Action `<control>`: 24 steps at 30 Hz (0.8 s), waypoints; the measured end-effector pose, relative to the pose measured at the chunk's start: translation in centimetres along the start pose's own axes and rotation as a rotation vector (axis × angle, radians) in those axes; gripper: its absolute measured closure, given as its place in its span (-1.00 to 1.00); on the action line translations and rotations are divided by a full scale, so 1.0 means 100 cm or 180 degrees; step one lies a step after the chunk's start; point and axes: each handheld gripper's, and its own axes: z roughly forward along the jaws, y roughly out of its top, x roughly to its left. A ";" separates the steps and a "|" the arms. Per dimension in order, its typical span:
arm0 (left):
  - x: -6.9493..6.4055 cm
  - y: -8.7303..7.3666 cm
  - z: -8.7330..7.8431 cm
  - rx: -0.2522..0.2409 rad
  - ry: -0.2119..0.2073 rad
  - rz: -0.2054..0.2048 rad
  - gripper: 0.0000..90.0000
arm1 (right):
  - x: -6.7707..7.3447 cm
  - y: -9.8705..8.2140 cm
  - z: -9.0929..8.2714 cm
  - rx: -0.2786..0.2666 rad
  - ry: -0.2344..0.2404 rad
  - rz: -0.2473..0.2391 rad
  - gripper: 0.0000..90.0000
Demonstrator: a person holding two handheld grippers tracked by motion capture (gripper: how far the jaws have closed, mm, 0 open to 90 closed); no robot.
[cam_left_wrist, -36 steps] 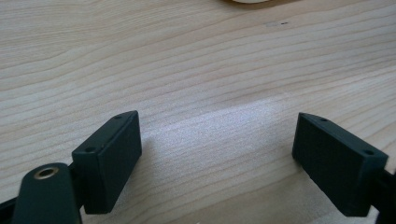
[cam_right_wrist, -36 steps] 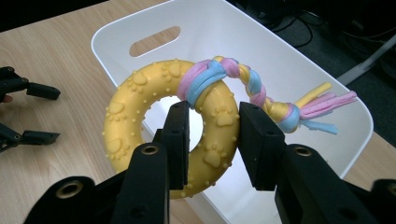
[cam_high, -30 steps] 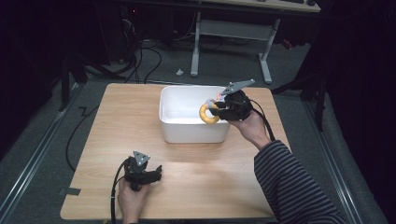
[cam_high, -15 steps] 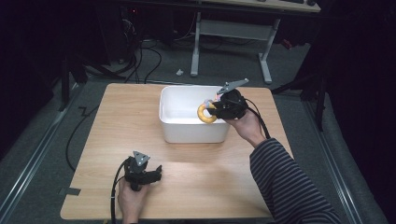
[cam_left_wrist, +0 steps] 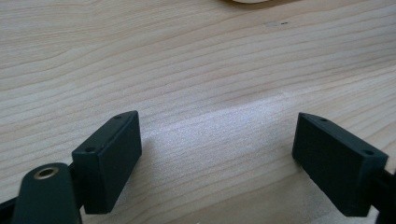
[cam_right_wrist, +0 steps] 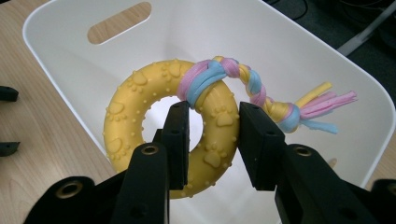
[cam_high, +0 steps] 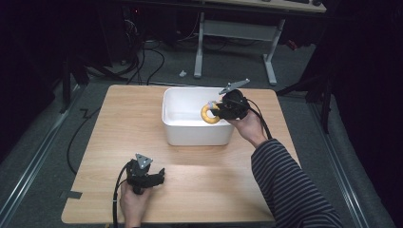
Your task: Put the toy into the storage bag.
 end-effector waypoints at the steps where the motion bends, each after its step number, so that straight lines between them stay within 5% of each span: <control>1: 0.000 0.000 0.000 0.0000 0.0000 0.0000 -0.64 | -0.001 0.000 0.001 0.0005 0.0000 0.0006 0.46; 12: 0.000 0.000 0.000 -0.0002 -0.0003 -0.0003 -0.64 | -0.001 -0.001 0.010 0.0136 -0.0051 0.0032 0.45; 24: 0.000 0.000 0.000 0.0000 -0.0005 0.0001 -0.64 | 0.005 -0.002 0.018 0.0270 -0.0113 -0.0116 0.45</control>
